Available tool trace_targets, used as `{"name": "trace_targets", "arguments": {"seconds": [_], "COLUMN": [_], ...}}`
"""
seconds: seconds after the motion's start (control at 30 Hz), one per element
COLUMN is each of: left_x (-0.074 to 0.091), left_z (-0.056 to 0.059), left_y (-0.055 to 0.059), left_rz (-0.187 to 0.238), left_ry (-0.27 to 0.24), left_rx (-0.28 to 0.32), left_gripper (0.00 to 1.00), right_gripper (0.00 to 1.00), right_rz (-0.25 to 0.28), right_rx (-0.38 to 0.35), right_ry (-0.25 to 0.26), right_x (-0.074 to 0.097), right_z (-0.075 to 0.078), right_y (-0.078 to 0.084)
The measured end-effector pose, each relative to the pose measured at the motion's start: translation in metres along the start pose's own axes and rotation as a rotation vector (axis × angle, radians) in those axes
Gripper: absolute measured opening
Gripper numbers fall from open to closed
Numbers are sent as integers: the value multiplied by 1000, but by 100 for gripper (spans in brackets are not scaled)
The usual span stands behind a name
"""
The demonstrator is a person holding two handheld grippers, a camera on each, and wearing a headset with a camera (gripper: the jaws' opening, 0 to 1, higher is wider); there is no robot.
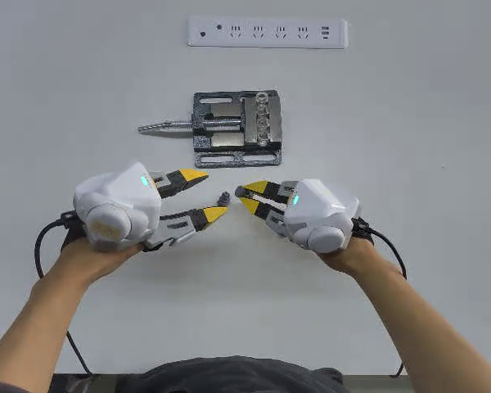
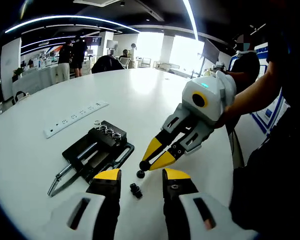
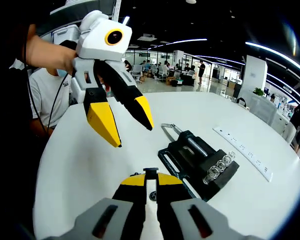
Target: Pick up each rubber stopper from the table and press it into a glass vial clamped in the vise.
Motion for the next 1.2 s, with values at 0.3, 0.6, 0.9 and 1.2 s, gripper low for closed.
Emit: {"name": "trace_targets", "arguments": {"seconds": [0.3, 0.6, 0.9, 1.2], "left_x": [-5, -7, -8, -9], "left_z": [2, 4, 3, 5], "left_y": [-10, -13, -20, -28], "left_rz": [-33, -67, -94, -85], "left_ry": [40, 93, 153, 201], "left_rx": [6, 33, 101, 187], "left_gripper": [27, 23, 22, 19], "right_gripper": [5, 5, 5, 5], "right_rz": [44, 72, 94, 104], "right_rx": [36, 105, 155, 205], "right_ry": [16, 9, -5, -5], "right_x": [6, 9, 8, 10], "right_z": [3, 4, 1, 1], "right_y": [-15, -25, -36, -44]}}
Point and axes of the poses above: the centre of the closed fingertips' face, and the gripper's own axes: x roughly backward along the fingers, z roughly to its right, y roughly out of its underside, the point moved 1 cm from there along x, roughly backward along the fingers, and after that the axes turned 9 degrees about z, right-handed, at the moved point
